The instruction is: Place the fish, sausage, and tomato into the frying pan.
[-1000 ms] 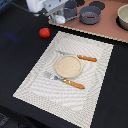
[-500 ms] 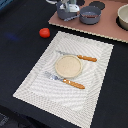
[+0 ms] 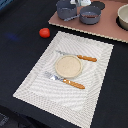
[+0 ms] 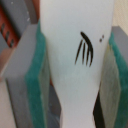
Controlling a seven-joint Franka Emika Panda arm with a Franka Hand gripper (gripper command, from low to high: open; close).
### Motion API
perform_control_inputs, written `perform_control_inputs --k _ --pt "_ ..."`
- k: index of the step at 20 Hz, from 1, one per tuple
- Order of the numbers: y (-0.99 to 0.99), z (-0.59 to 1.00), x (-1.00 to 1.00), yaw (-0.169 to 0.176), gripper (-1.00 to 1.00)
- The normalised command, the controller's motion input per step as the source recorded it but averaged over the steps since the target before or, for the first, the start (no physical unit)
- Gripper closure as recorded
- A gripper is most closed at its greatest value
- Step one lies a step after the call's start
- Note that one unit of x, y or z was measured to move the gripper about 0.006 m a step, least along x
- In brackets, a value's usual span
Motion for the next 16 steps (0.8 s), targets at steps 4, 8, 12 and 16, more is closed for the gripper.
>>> perform_control_inputs --k 4,8,12,16 --pt "0.74 0.24 0.72 0.000 1.00" --pt "0.74 0.06 0.69 0.000 1.00" --pt "0.73 0.00 0.65 0.000 1.00" --pt "0.74 0.00 0.65 0.000 1.00"
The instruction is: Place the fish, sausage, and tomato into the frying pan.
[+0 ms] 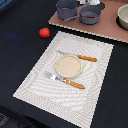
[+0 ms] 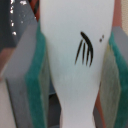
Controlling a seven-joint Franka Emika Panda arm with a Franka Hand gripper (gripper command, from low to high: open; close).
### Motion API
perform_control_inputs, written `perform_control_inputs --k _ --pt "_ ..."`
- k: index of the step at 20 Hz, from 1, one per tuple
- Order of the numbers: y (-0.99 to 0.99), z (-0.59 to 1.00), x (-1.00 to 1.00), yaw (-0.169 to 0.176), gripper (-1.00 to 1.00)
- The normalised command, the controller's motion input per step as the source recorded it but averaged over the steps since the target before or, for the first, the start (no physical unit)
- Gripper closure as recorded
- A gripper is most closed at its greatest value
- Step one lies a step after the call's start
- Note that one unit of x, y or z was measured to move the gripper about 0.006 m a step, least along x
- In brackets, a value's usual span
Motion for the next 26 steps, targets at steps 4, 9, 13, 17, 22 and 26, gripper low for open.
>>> perform_control_inputs --k 4,9,13,17,22,26 --pt "0.74 0.00 0.64 0.000 1.00" --pt "0.73 0.00 0.60 0.000 1.00" --pt "0.67 0.00 0.47 0.000 -1.00" --pt "0.64 0.00 0.38 0.000 -1.00" --pt "0.59 0.55 0.41 -0.005 -1.00" --pt "0.41 1.00 0.32 -0.016 -1.00"
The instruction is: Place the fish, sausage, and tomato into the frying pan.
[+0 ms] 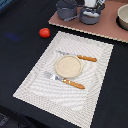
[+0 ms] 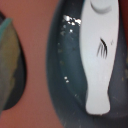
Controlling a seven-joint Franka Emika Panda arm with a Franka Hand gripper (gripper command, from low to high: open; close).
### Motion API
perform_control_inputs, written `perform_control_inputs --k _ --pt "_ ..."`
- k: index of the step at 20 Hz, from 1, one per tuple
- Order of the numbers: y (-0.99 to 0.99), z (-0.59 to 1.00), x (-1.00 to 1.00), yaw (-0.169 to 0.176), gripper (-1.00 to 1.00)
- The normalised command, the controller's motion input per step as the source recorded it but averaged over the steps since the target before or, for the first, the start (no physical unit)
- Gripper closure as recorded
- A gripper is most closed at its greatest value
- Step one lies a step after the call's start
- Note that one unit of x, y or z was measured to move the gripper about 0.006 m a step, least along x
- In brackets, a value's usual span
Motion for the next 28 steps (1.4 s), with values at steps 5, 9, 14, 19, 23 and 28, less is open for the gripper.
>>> perform_control_inputs --k 5,9,14,19,23,28 --pt "0.10 0.96 0.08 -0.006 -1.00" --pt "-0.36 0.70 -0.25 0.000 -1.00" --pt "-0.67 0.39 -0.42 0.000 -1.00" --pt "-0.72 0.06 -0.53 0.000 -1.00" --pt "-0.76 0.00 -0.54 0.000 -1.00" --pt "-0.75 0.00 -0.55 0.000 -1.00"
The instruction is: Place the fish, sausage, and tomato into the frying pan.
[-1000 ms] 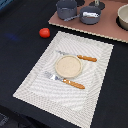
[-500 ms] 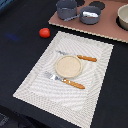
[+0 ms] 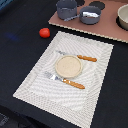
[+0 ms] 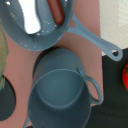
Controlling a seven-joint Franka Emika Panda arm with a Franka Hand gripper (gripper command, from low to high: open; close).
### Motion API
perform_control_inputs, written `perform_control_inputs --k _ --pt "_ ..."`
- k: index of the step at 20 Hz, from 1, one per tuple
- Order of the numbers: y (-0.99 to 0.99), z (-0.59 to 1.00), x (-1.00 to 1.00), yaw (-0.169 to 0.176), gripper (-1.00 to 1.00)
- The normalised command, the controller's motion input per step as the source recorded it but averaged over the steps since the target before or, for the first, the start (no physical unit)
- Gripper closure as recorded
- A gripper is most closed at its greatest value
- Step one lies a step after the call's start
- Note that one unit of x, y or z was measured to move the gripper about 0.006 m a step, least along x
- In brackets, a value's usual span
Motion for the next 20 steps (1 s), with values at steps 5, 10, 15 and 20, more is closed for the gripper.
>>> perform_control_inputs --k 5,10,15,20 --pt "-0.71 0.00 -0.59 0.000 -1.00" --pt "-0.70 0.00 -0.61 0.000 -1.00" --pt "-0.68 -0.02 -0.63 0.000 -1.00" --pt "-0.68 -0.07 -0.65 0.000 -1.00"
